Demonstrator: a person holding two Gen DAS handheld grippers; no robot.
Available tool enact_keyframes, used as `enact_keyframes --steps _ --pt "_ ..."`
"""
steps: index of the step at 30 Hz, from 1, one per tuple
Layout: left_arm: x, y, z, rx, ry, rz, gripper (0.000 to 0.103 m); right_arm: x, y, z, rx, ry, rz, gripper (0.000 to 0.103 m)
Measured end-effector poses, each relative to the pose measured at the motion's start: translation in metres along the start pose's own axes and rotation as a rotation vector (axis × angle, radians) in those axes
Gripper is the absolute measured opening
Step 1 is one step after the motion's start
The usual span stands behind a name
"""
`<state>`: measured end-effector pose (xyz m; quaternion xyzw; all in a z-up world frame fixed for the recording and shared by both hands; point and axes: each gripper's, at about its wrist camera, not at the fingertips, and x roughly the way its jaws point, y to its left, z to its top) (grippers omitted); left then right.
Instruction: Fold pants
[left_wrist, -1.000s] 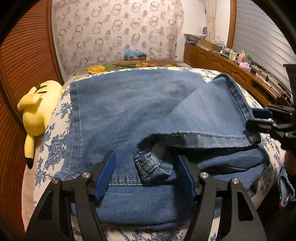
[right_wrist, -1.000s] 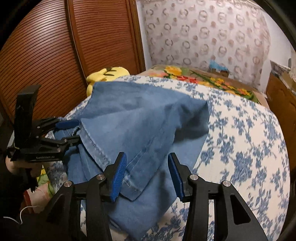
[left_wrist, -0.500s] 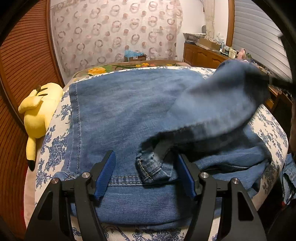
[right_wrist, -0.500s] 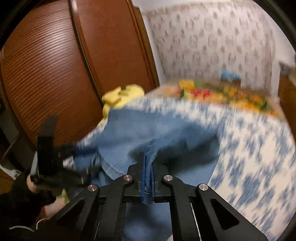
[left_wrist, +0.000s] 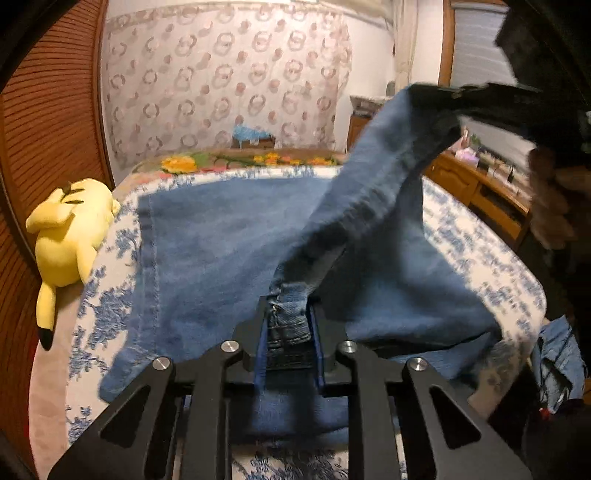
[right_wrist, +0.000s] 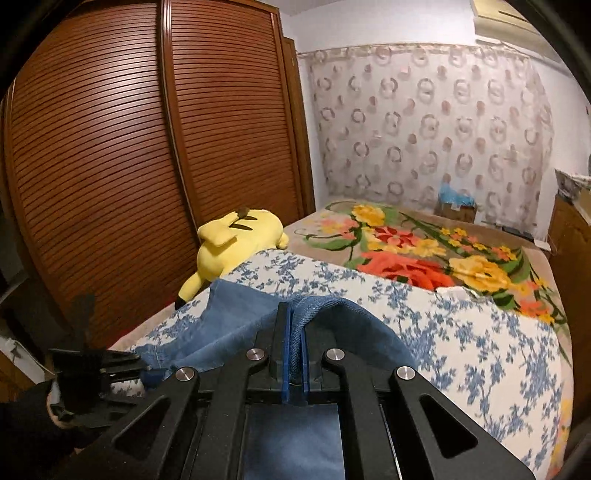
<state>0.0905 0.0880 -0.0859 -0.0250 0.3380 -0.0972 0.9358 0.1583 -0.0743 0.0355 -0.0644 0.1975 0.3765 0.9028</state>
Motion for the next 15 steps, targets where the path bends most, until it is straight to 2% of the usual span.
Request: enact_keyframes --steps 2,3,7,11,15 --pt "-0.008 0.001 0.002 -0.015 0.007 -0.016 0.018 0.011 0.000 0.000 -0.016 -0.001 0.008 0.004" --pt "-0.018 0.001 0.003 -0.009 -0.022 -0.017 0.018 0.014 0.002 0.004 -0.021 0.000 0.018 0.004" --pt "-0.045 0.002 0.008 -0.014 -0.056 -0.024 0.018 0.036 -0.006 0.013 -0.032 0.008 0.046 0.004" --pt "-0.058 0.013 0.006 -0.030 -0.066 0.014 0.018 0.067 -0.009 0.026 -0.021 0.025 0.091 0.004" --pt "-0.054 0.031 -0.005 -0.069 -0.029 0.057 0.018 0.112 -0.004 0.036 -0.026 0.076 0.128 0.004"
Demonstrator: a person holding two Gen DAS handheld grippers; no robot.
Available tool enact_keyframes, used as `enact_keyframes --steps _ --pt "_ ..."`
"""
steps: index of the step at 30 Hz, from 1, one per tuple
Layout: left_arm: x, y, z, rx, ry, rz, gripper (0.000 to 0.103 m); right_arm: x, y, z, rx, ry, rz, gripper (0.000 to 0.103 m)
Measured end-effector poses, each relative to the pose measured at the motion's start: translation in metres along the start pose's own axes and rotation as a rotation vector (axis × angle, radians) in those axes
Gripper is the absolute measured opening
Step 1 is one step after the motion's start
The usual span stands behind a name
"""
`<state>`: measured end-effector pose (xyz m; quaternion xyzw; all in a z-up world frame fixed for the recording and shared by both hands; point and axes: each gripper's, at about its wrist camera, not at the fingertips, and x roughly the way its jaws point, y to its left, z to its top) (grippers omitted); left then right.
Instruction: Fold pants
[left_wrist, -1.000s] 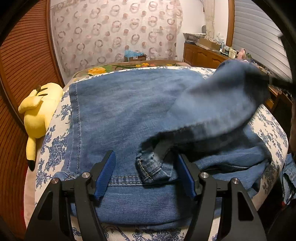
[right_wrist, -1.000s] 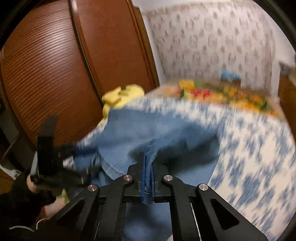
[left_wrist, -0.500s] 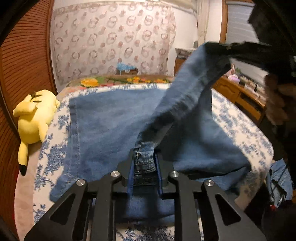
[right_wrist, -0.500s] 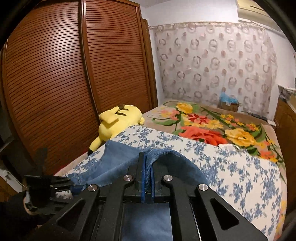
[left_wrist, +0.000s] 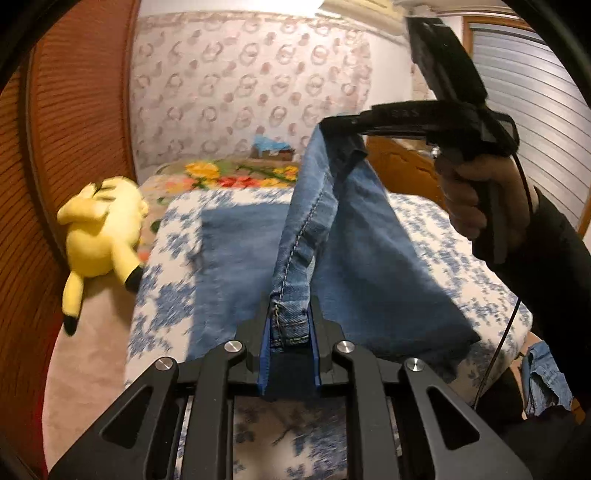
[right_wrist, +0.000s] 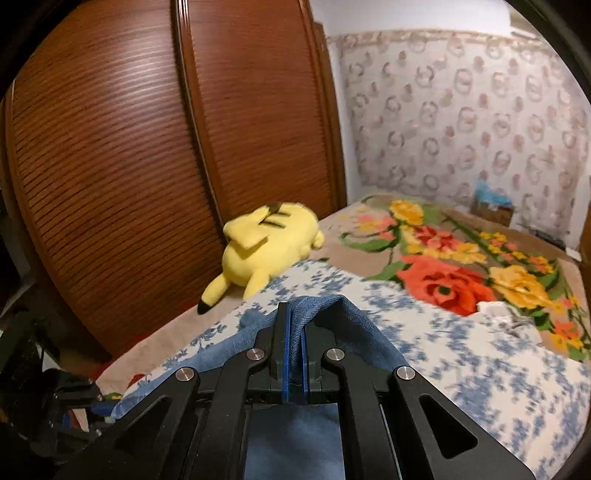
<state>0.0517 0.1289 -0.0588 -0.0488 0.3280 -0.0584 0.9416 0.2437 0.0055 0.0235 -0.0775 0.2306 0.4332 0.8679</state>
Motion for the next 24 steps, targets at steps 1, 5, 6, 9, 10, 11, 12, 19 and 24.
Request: enact_keyframes --steps 1,5,6,9,10,11,12,19,24 --pt "0.004 0.004 -0.002 -0.007 0.012 0.003 0.018 0.013 0.001 0.001 -0.003 0.022 0.003 0.004" --pt "0.020 0.015 -0.012 -0.023 0.063 0.029 0.018 0.054 0.001 -0.002 -0.011 0.102 -0.007 0.004" --pt "0.022 0.016 -0.015 -0.024 0.069 0.031 0.018 0.063 0.001 -0.004 -0.012 0.114 -0.009 0.004" --pt "0.027 0.020 -0.020 -0.039 0.089 0.042 0.019 0.083 0.001 -0.004 -0.009 0.149 -0.006 0.004" --pt "0.027 0.020 -0.020 -0.043 0.096 0.048 0.022 0.088 0.000 -0.003 -0.005 0.157 -0.001 0.004" --pt "0.026 0.022 -0.021 -0.047 0.101 0.056 0.024 0.092 -0.001 -0.001 0.004 0.163 0.008 0.006" --pt "0.027 0.024 -0.022 -0.050 0.105 0.064 0.029 0.096 -0.001 -0.001 0.011 0.169 0.018 0.011" --pt "0.023 0.030 -0.019 -0.047 0.086 0.105 0.056 0.089 -0.003 0.000 -0.019 0.136 0.027 0.040" --pt "0.036 0.030 -0.020 -0.030 0.111 0.119 0.056 0.069 -0.005 -0.011 -0.058 0.156 0.020 0.046"
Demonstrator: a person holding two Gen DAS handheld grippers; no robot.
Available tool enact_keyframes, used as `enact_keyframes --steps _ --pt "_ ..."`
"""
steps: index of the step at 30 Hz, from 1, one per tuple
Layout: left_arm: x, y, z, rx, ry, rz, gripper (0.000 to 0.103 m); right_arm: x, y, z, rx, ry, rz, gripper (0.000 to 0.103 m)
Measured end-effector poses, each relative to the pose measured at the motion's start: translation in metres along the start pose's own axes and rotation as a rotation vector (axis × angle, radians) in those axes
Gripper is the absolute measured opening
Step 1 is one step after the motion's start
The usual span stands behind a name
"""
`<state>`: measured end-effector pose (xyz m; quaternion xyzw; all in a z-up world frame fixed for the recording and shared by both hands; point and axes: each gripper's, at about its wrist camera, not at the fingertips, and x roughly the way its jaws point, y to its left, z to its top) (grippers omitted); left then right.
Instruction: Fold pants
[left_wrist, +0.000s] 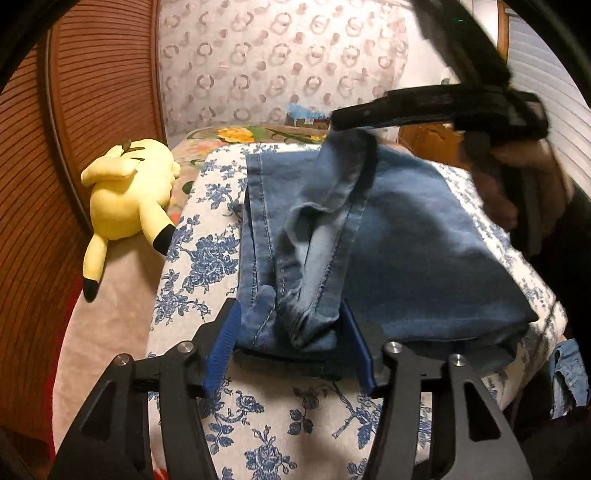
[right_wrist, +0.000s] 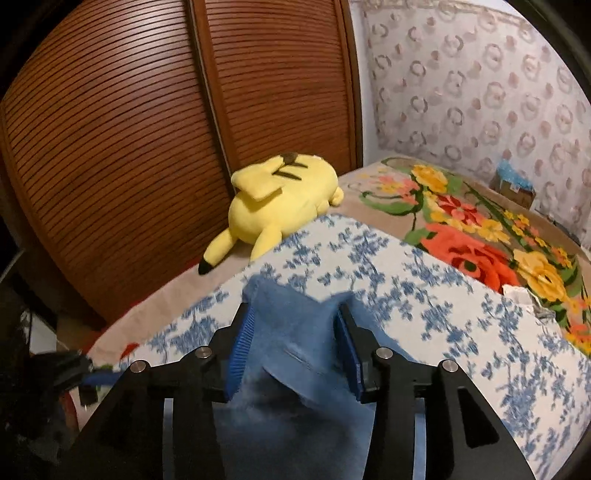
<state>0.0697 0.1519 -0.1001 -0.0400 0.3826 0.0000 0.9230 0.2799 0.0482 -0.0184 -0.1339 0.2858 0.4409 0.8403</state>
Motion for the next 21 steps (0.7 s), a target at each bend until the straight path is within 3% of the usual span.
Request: enact_keyframes --steps 5,9,17,21 --pt "0.005 0.006 -0.001 -0.012 0.009 0.016 0.057 -0.032 -0.008 -0.021 -0.039 -0.030 -0.069 0.046" --pt "-0.001 0.013 -0.002 -0.021 -0.011 0.049 0.057 -0.034 -0.016 -0.035 -0.065 -0.021 -0.156 0.046" --pt "-0.002 0.033 -0.005 -0.060 -0.015 0.072 0.058 0.006 0.009 -0.027 -0.159 0.065 -0.207 0.046" --pt "-0.009 0.034 -0.006 -0.067 -0.026 0.060 0.058 0.027 0.031 -0.007 -0.184 0.059 -0.172 0.046"
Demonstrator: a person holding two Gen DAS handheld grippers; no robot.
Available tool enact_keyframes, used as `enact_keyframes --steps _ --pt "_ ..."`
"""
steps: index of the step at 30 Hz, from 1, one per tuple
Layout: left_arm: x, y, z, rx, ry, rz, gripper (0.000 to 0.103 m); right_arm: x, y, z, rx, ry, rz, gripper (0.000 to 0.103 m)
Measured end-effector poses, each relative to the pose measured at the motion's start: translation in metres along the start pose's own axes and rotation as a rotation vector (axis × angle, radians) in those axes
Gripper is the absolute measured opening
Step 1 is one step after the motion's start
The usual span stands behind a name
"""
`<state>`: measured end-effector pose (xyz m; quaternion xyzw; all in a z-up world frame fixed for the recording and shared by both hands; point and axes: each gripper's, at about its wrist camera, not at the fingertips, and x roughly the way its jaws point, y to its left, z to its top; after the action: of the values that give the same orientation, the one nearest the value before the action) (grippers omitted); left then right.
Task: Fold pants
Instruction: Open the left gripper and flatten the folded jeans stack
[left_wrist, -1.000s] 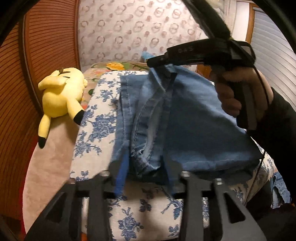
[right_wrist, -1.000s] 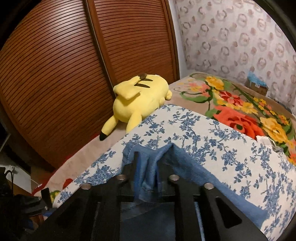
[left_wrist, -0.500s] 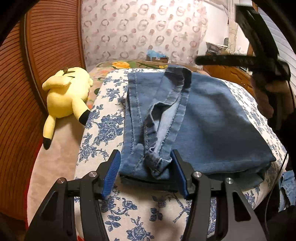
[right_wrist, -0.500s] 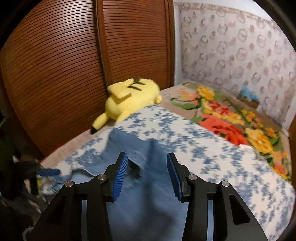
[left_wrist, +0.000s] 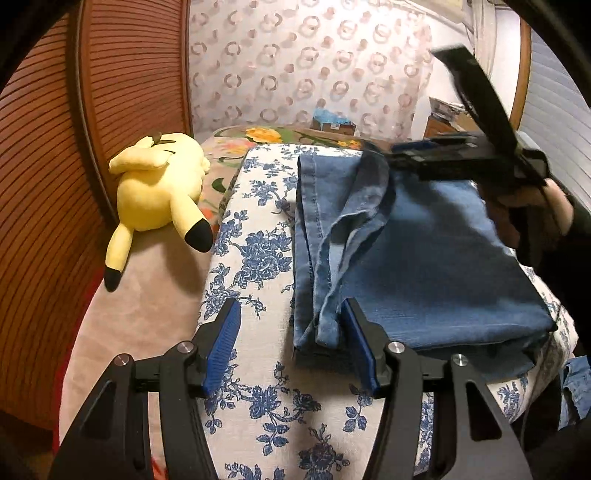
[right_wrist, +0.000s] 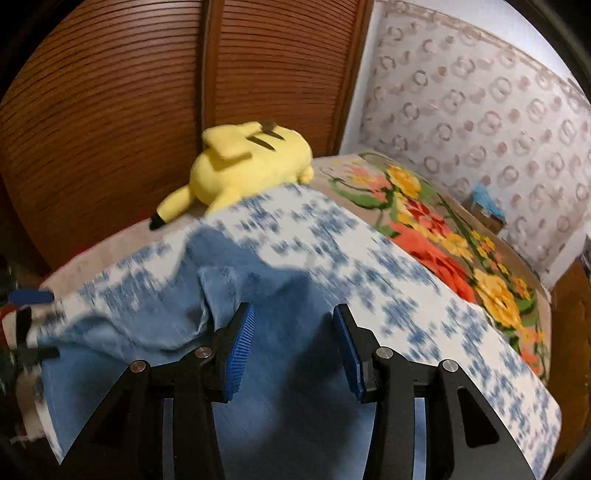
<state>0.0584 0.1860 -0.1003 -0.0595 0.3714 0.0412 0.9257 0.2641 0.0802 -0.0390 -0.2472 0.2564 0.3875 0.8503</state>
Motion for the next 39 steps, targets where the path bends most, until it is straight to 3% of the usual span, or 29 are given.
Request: enact_keyframes --steps 2,6,12,17,25,34,39 --pt "-0.004 0.000 0.000 -0.001 -0.007 -0.005 0.058 0.001 0.008 0.013 0.006 -0.038 0.041 0.046" --pt "-0.013 0.001 0.003 -0.004 -0.037 -0.021 0.078 -0.010 0.020 0.024 0.016 -0.111 0.018 0.046" --pt "-0.015 -0.006 0.008 0.003 -0.048 -0.029 0.078 -0.035 0.012 0.010 0.058 -0.125 -0.010 0.046" --pt "-0.019 -0.022 0.014 0.018 -0.067 -0.041 0.078 -0.077 -0.006 -0.026 0.154 -0.144 -0.016 0.046" --pt "-0.018 -0.058 0.023 0.060 -0.085 -0.087 0.078 -0.141 -0.010 -0.090 0.271 -0.151 -0.051 0.065" --pt "-0.011 -0.089 0.024 0.110 -0.070 -0.111 0.078 -0.170 0.001 -0.129 0.334 -0.118 -0.095 0.068" --pt "-0.002 -0.098 0.021 0.117 -0.047 -0.123 0.078 -0.163 0.006 -0.145 0.369 -0.062 -0.098 0.068"
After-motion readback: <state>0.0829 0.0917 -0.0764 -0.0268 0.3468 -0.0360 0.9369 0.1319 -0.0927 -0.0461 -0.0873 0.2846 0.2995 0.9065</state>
